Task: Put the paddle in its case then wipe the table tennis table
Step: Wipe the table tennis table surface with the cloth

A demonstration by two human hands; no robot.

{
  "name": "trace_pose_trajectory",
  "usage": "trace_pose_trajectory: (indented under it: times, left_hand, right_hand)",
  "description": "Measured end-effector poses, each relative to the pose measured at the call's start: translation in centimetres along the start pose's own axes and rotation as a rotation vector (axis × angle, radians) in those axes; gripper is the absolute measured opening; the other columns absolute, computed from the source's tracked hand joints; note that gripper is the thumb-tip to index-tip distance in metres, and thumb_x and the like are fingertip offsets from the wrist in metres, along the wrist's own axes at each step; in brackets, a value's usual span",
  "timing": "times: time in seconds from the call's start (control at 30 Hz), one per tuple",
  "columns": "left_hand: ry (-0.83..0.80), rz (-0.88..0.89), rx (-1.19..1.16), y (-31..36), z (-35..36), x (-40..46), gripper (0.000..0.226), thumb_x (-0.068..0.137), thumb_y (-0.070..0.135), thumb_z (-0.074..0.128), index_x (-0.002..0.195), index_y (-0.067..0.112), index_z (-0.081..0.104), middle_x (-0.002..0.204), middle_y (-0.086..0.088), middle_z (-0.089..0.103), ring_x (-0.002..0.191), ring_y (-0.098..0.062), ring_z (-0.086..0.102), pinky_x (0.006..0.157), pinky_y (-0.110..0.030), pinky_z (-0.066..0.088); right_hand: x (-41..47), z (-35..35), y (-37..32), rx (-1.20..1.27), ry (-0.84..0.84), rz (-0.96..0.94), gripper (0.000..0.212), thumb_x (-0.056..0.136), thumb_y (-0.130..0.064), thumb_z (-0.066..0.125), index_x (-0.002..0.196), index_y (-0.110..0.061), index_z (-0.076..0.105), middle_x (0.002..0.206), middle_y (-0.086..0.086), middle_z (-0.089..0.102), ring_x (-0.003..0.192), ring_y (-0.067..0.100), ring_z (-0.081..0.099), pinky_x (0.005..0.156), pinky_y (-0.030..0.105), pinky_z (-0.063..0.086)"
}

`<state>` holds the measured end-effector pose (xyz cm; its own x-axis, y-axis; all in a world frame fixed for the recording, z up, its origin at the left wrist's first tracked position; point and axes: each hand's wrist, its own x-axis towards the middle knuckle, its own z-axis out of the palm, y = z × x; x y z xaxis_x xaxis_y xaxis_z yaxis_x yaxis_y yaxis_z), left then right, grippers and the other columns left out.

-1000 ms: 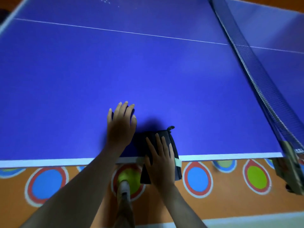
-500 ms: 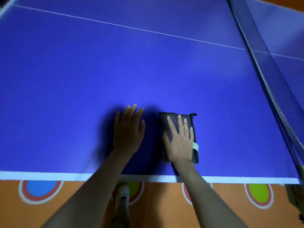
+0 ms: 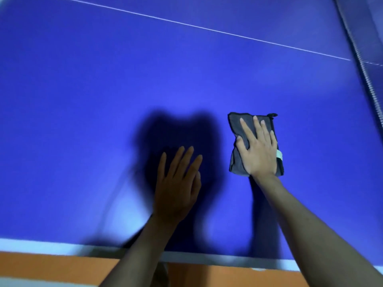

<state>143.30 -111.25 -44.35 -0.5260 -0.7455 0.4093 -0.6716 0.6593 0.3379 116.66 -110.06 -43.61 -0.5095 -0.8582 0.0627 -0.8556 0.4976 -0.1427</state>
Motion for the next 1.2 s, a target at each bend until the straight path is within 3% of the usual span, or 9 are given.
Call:
trace_pose_trajectory:
  times: [0.27,0.5,0.63,0.7,0.93,1.2]
  left_hand:
    - [0.039,0.068,0.064,0.1,-0.6,-0.1,0.038,0.107,0.030,0.043,0.133,0.015,0.066,0.148,-0.005,0.058,0.143,-0.026,0.048,0.118,-0.059,0.029]
    - [0.084,-0.064,0.095,4.7,-3.7,-2.7,0.033,0.104,0.025,0.045,0.128,0.015,0.066,0.144,-0.007,0.060,0.140,-0.026,0.051,0.116,-0.054,0.034]
    - [0.036,-0.081,0.122,7.7,-4.1,-3.8,0.035,0.102,0.025,0.045,0.128,0.016,0.066,0.142,-0.007,0.061,0.137,-0.027,0.053,0.114,-0.053,0.038]
    - [0.022,-0.076,0.116,8.7,-3.6,-3.8,0.036,0.102,0.026,0.044,0.129,0.016,0.066,0.142,-0.007,0.062,0.137,-0.027,0.054,0.113,-0.053,0.039]
    - [-0.025,-0.054,0.050,10.1,1.0,-1.1,0.038,0.104,0.028,0.040,0.131,0.019,0.064,0.146,-0.006,0.058,0.142,-0.026,0.049,0.117,-0.054,0.034]
    - [-0.077,-0.034,0.083,10.7,4.0,-1.1,0.044,0.107,0.030,0.045,0.148,0.019,0.054,0.160,-0.008,0.044,0.151,-0.029,0.036,0.120,-0.061,0.025]
  right_hand:
    - [-10.6,-0.3,0.4,-0.018,0.007,-0.004,0.062,0.102,-0.050,0.029,0.162,-0.038,0.033,0.171,0.004,0.027,0.159,0.025,0.020,0.128,0.047,0.016]
    - [-25.7,-1.5,2.5,-0.040,-0.016,0.012,0.063,0.101,-0.047,0.033,0.162,-0.034,0.033,0.169,0.007,0.032,0.157,0.029,0.027,0.125,0.050,0.025]
    - [-31.0,-2.5,4.3,-0.054,-0.072,-0.035,0.064,0.104,-0.050,0.024,0.166,-0.034,0.019,0.173,0.005,0.022,0.160,0.028,0.017,0.127,0.049,0.021]
    - [-30.5,-2.5,5.0,-0.049,-0.089,-0.031,0.064,0.104,-0.051,0.023,0.166,-0.036,0.016,0.173,0.005,0.020,0.161,0.029,0.014,0.128,0.050,0.019]
    - [-22.2,-1.3,6.0,-0.009,0.033,0.116,0.064,0.098,-0.053,0.034,0.161,-0.037,0.036,0.170,0.007,0.030,0.156,0.032,0.028,0.125,0.050,0.014]
    - [-8.8,-1.0,9.3,-0.049,0.064,0.141,0.064,0.099,-0.056,0.031,0.161,-0.040,0.035,0.171,0.003,0.026,0.158,0.026,0.022,0.128,0.051,0.015]
